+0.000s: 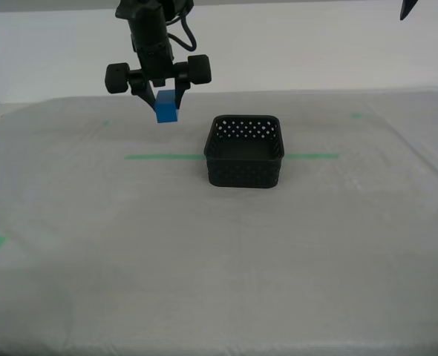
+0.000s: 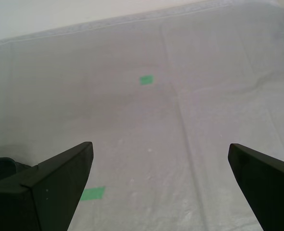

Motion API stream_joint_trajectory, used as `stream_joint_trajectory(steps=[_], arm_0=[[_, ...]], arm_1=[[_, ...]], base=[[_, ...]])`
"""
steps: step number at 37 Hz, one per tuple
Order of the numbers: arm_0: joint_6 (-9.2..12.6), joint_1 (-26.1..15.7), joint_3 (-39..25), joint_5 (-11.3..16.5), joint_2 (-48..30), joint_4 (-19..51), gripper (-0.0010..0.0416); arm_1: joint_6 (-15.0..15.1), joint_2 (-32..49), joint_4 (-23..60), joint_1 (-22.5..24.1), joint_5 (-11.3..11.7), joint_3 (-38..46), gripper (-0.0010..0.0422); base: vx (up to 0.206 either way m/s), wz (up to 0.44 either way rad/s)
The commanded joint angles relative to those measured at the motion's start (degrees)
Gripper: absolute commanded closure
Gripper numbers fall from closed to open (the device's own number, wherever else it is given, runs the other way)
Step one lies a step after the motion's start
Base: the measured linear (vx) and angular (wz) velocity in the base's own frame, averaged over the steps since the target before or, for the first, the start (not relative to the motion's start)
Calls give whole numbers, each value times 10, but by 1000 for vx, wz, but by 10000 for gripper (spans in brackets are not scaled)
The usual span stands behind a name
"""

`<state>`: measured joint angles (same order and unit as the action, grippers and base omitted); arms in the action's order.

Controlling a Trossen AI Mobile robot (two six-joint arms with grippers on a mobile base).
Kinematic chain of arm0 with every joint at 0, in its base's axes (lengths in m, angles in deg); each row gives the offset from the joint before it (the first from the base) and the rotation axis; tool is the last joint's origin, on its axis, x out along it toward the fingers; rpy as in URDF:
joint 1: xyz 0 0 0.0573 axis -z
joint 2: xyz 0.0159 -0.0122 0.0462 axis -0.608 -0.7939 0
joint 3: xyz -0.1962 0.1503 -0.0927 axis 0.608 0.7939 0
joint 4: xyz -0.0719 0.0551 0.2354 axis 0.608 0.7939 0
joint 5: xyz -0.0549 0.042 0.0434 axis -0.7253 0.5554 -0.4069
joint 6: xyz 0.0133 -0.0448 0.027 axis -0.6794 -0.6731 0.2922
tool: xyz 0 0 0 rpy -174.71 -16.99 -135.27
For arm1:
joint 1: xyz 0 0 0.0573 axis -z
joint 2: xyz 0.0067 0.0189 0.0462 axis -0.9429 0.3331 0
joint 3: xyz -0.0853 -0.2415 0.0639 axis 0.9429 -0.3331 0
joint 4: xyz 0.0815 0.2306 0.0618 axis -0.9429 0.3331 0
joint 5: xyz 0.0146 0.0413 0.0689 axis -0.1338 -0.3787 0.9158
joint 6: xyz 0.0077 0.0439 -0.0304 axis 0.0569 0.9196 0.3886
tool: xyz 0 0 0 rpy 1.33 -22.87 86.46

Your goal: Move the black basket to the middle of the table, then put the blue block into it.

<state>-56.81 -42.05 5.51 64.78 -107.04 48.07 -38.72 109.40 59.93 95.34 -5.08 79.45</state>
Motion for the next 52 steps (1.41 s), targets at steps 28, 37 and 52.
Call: stream_joint_trajectory(steps=[28, 37, 52], arm_0=[[0, 0, -1, -2, 0, 0, 12], [0, 0, -1, -2, 0, 0, 12], [0, 0, -1, -2, 0, -7, 12]], arm_1=[[-63, -9, 16, 149, 9, 2, 412], [-74, -9, -7, 177, 10, -2, 412], [-84, 51, -53, 194, 5, 2, 412]], base=[[0, 0], [0, 0], [0, 0]])
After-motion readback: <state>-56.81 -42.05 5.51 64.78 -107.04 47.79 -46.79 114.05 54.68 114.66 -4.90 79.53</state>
